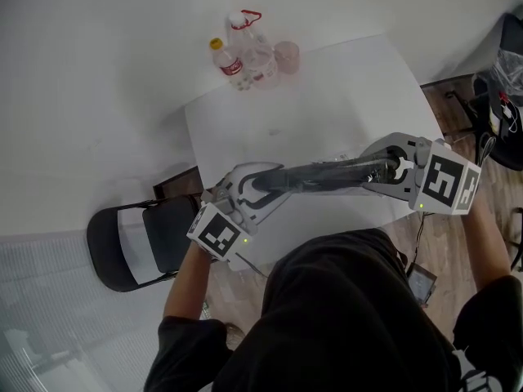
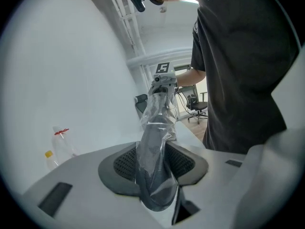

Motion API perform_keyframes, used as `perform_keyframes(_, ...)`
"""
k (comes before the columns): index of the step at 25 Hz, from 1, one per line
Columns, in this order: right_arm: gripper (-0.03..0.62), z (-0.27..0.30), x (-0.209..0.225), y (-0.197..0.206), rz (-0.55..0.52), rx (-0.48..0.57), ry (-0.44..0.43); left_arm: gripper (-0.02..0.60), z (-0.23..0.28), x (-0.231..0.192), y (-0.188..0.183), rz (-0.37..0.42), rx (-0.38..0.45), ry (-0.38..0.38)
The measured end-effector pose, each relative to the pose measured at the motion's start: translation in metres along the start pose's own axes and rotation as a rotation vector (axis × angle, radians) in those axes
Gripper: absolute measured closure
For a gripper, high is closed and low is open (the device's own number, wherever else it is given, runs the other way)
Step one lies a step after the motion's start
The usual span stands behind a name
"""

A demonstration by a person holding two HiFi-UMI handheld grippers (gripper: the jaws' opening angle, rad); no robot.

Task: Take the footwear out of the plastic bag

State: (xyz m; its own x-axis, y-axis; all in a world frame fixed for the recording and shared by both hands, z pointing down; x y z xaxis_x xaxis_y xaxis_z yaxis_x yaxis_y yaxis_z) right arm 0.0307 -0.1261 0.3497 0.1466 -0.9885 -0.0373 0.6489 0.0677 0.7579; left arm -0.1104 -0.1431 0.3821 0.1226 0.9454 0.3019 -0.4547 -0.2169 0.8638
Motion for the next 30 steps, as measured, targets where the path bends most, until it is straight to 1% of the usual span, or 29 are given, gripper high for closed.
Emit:
perform_keyframes(3, 0.48, 0.005, 0.003, -0.001, -0.054, -0.035, 0.032, 0.402, 0.002, -0.001, 0.01, 0.004, -0.021, 0.008)
perform_keyframes(6, 0.503, 0.002, 0.005, -0.011, -0.103, -0.008, 0.058, 0.399, 0.003, -0.002, 0.014, -0.034, -0.035, 0.035)
perform_keyframes(10, 0.51, -0.004, 0.005, -0.018, -0.202, -0.031, 0.107, 0.274, 0.009, 0.004, 0.014, -0.112, -0.079, 0.109)
perform_keyframes(12, 0.511, -0.004, 0.004, -0.022, -0.265, -0.056, 0.128, 0.241, 0.012, 0.008, 0.016, -0.132, -0.116, 0.143)
perform_keyframes(14, 0.511, -0.001, 0.001, -0.026, -0.307, -0.065, 0.122, 0.232, 0.017, 0.009, 0.022, -0.129, -0.16, 0.154)
perform_keyframes(16, 0.511, 0.004, -0.002, -0.032, -0.336, -0.056, 0.105, 0.232, 0.023, 0.008, 0.026, -0.104, -0.196, 0.161)
perform_keyframes(19, 0.511, 0.006, -0.005, -0.043, -0.37, -0.033, 0.1, 0.232, 0.032, 0.013, 0.033, -0.066, -0.258, 0.195)
perform_keyframes(21, 0.512, 0.005, -0.006, -0.046, -0.38, -0.027, 0.1, 0.236, 0.035, 0.015, 0.038, -0.015, -0.303, 0.184)
perform_keyframes(23, 0.511, 0.004, -0.008, -0.048, -0.369, -0.014, 0.091, 0.41, 0.034, 0.011, 0.039, 0.034, -0.326, 0.132)
perform_keyframes(25, 0.511, 0.003, -0.009, -0.05, -0.354, 0.001, 0.091, 0.433, 0.033, 0.008, 0.037, 0.038, -0.327, 0.105)
perform_keyframes(30, 0.511, 0.007, -0.009, -0.048, -0.333, 0.002, 0.099, 0.443, 0.033, 0.01, 0.038, 0.025, -0.321, 0.106)
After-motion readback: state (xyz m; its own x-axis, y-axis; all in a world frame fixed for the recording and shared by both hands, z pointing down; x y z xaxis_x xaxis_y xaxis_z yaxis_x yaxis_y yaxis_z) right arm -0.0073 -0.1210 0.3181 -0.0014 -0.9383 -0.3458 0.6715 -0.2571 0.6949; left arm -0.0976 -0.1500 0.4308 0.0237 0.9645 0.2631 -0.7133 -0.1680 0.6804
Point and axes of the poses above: the fingertips, and each gripper's own axes: z forward along the fingers, x to its right, y out of its underside, the point moved 2 cm from there along -z, backward along the fingers, and after that the axes turned 1 degree about -y, right-handed, at the moved point
